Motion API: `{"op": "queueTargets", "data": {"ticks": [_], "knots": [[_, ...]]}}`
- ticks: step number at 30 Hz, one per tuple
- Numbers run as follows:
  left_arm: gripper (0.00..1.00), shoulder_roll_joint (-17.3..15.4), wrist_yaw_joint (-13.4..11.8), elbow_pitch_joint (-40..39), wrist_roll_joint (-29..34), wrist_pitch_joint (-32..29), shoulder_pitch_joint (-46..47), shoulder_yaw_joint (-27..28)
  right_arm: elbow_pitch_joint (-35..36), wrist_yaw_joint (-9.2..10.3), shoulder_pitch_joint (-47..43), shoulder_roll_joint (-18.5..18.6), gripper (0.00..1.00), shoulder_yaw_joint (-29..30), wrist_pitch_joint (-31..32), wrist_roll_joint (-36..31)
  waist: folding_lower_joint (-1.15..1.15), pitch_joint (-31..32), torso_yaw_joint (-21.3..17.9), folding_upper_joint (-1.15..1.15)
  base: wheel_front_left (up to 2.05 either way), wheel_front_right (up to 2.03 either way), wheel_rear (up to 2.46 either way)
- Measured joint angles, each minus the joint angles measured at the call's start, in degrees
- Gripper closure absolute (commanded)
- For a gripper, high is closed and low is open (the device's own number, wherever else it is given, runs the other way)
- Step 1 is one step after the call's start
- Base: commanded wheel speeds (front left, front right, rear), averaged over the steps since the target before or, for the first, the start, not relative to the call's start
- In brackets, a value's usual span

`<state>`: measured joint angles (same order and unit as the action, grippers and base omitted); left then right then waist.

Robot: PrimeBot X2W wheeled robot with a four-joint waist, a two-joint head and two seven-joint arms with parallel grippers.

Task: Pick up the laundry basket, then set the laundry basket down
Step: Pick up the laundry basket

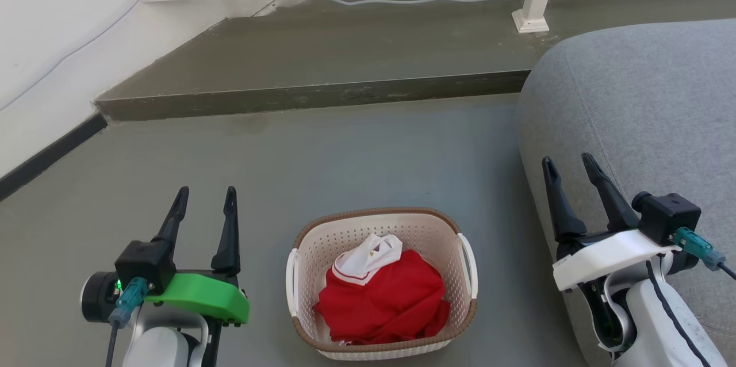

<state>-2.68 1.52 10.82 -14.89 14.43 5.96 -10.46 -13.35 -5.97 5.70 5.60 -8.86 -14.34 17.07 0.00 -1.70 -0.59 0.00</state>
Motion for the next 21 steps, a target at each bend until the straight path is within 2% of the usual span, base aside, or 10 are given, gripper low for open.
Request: {"op": "queueTargets", "data": {"ticks": [10, 21], "knots": [[0.00, 0.03, 0.00, -0.38, -0.01, 0.00, 0.15, 0.83, 0.01, -0.05, 0.08, -0.32, 0.00, 0.62, 0.00, -0.07, 0.00, -2.33, -0.38, 0.00, 0.00, 0.00, 0.00], [0.00, 0.10, 0.05, 0.51, -0.66, 0.00, 2.95, -0.42, -0.76, -0.38, 2.54, -0.52, 0.00, 1.59, 0.00, -0.05, 0.00, -8.32, -1.29, 0.00, 0.00, 0.00, 0.00]]}}
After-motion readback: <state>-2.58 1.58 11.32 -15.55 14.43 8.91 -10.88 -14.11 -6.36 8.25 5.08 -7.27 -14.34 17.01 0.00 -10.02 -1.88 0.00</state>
